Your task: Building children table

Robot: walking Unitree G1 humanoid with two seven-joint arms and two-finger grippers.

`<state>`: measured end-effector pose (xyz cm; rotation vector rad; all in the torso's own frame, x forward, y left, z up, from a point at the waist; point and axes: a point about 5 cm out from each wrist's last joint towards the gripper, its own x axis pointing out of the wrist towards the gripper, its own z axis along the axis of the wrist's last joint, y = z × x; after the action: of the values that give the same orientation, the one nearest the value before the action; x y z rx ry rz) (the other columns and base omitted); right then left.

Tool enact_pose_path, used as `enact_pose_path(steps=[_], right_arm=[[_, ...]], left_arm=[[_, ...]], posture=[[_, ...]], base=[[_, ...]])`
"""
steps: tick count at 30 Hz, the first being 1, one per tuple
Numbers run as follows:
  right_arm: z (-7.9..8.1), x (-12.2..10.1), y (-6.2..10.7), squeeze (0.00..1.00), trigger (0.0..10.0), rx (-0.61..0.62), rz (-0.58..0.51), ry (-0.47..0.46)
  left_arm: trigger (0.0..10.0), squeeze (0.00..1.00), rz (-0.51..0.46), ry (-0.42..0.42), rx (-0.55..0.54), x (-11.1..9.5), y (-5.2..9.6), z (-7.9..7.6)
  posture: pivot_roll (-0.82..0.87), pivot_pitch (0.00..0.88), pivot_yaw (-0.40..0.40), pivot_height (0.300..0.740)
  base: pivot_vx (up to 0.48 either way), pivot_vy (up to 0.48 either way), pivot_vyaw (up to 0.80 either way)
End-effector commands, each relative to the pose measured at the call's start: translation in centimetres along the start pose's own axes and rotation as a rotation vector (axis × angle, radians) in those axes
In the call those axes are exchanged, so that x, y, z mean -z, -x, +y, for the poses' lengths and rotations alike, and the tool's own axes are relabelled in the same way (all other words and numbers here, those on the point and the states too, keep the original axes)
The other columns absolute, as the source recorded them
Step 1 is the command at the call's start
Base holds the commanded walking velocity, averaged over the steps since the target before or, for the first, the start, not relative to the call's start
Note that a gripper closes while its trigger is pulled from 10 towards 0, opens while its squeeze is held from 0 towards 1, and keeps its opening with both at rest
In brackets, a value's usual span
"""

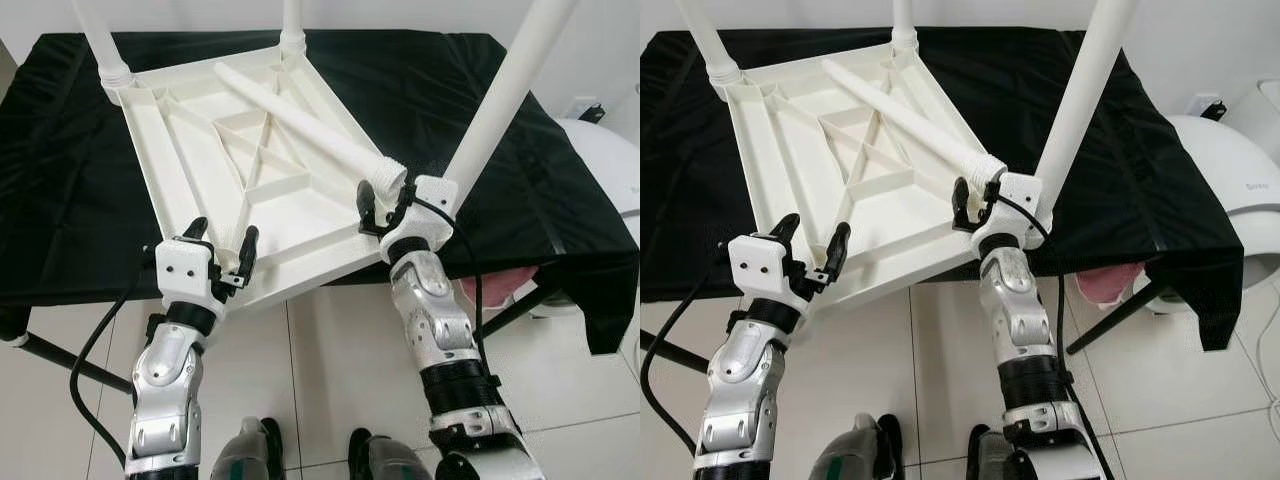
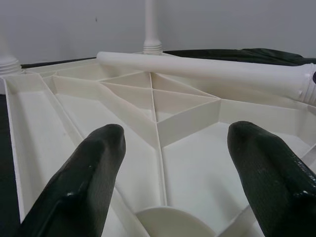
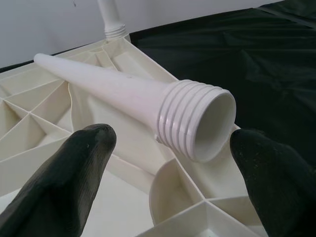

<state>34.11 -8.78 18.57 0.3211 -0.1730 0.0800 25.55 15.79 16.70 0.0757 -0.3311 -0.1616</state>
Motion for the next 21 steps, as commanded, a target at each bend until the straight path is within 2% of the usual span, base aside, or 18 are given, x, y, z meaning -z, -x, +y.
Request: enact_pose_path(steps=[1, 14, 21], right_arm=[[0.7, 0.0, -0.3, 0.0, 10.0, 0.003, -0.002, -0.045], [0.8, 0.2, -2.3, 0.0, 10.0, -0.015, 0.075, -0.104], [0.8, 0.2, -3.1, 0.0, 10.0, -0.048, 0.119, -0.098]], left_arm=[[10.0, 0.0, 0.008, 0.019, -0.11, 0.1, 0.1, 0.2], [10.0, 0.0, 0.002, 0.022, -0.116, -0.1, 0.0, 0.1], [10.0, 0.0, -0.003, 0.024, -0.12, -0.2, 0.0, 0.0]], posture=[[0.02, 0.171, -0.026, 0.74], [0.03, 0.172, -0.032, 0.74], [0.03, 0.166, -0.039, 0.74]], base=[[0.0, 0.0, 0.0], [0.0, 0.0, 0.0], [0.0, 0.0, 0.0]])
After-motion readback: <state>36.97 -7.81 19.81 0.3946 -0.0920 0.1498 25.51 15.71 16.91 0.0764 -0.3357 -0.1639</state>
